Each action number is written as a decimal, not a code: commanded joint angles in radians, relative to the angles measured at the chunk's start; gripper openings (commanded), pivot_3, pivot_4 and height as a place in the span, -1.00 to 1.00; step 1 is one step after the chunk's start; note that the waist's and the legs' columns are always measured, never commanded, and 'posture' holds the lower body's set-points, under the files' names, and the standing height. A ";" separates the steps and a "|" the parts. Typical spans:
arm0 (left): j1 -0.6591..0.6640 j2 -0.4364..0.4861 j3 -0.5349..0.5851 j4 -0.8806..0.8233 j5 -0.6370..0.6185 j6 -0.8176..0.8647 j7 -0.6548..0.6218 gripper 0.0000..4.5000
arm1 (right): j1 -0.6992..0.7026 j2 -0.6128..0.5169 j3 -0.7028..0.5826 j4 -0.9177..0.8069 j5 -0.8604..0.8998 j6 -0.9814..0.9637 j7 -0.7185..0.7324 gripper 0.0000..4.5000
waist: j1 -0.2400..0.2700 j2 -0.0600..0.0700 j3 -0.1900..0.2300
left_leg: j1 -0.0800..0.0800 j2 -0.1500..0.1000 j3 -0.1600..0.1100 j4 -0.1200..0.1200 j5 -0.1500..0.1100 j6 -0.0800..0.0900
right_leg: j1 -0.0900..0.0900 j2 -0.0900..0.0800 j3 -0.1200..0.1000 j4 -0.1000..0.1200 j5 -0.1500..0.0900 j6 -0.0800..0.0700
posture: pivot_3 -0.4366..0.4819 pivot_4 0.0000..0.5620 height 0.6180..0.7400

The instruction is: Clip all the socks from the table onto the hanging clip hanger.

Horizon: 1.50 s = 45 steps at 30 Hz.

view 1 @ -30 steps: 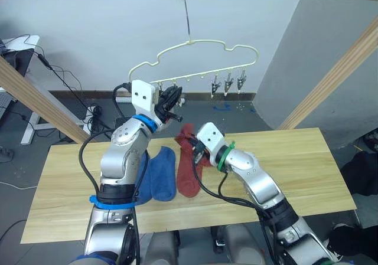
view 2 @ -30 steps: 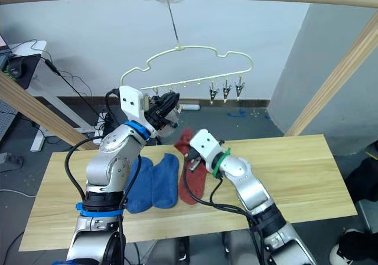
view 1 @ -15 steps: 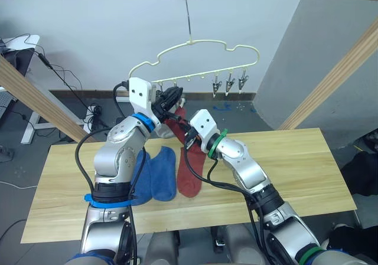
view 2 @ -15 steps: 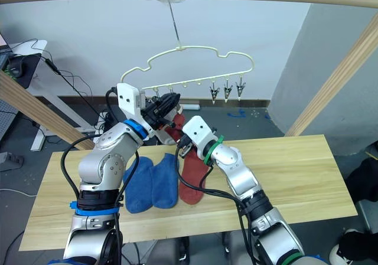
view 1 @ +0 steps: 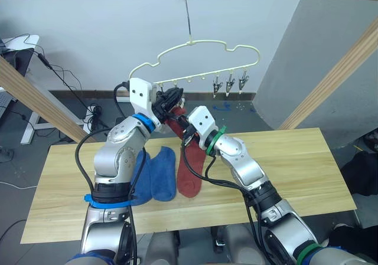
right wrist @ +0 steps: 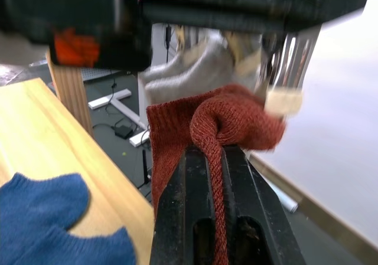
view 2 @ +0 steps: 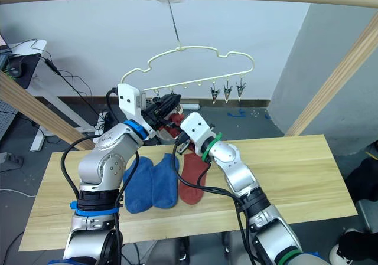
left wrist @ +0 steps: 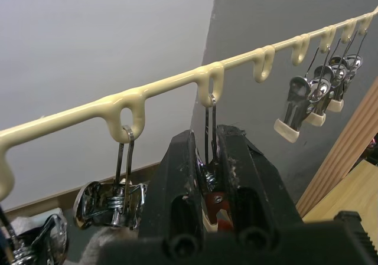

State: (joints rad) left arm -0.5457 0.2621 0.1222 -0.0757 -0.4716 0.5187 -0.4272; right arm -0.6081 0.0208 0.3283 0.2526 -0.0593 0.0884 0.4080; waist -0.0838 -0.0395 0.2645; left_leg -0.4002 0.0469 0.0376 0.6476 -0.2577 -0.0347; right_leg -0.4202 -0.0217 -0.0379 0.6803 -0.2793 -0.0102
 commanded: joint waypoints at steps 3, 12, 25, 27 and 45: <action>0.004 0.009 0.009 -0.048 -0.023 0.009 -0.011 -0.90 | -0.018 0.020 -0.013 -0.008 0.001 -0.044 -0.017 -1.00 | 0.000 0.000 0.000 | 0.000 0.000 0.000 0.000 0.000 0.000 | 0.000 0.000 0.000 0.000 0.000 0.000 | -0.42 -0.05 1.00; 0.012 0.010 0.009 -0.059 -0.038 0.031 -0.009 -0.90 | -0.028 0.020 -0.012 0.016 -0.006 -0.064 -0.032 -1.00 | 0.000 0.000 0.000 | 0.000 0.000 0.000 0.000 0.000 0.000 | 0.000 0.000 0.000 0.000 0.000 0.000 | -0.41 -0.05 1.00; 0.021 0.015 0.005 -0.065 -0.035 0.023 -0.005 -0.90 | 0.214 -0.197 -0.032 -0.370 0.028 0.355 0.127 -1.00 | 0.003 0.000 0.000 | 0.000 0.000 0.000 0.000 0.000 0.000 | 0.000 0.000 0.000 0.000 0.000 0.000 | -0.40 0.01 1.00; 0.025 0.018 0.006 -0.067 -0.036 0.022 -0.009 -0.90 | 0.276 -0.270 -0.047 -0.413 0.039 0.454 0.157 -1.00 | 0.004 0.000 0.000 | 0.000 0.000 0.000 0.000 -0.001 0.002 | 0.000 0.000 0.000 0.000 0.000 0.000 | -0.41 0.02 1.00; 0.048 0.014 -0.005 -0.073 -0.027 0.007 -0.003 -0.90 | 0.350 -0.367 -0.072 -0.284 -0.030 0.408 0.084 0.48 | 0.002 0.000 0.000 | 0.001 0.000 0.000 0.000 0.000 0.000 | 0.000 0.001 0.001 0.000 0.000 0.000 | -0.39 0.03 1.00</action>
State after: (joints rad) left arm -0.5091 0.2763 0.1172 -0.1176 -0.4972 0.5344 -0.4267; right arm -0.2743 -0.3506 0.2791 0.0323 -0.0948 0.4912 0.5126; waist -0.0821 -0.0393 0.2646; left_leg -0.3995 0.0468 0.0378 0.6476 -0.2576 -0.0348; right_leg -0.4199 -0.0206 -0.0370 0.6802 -0.2795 -0.0099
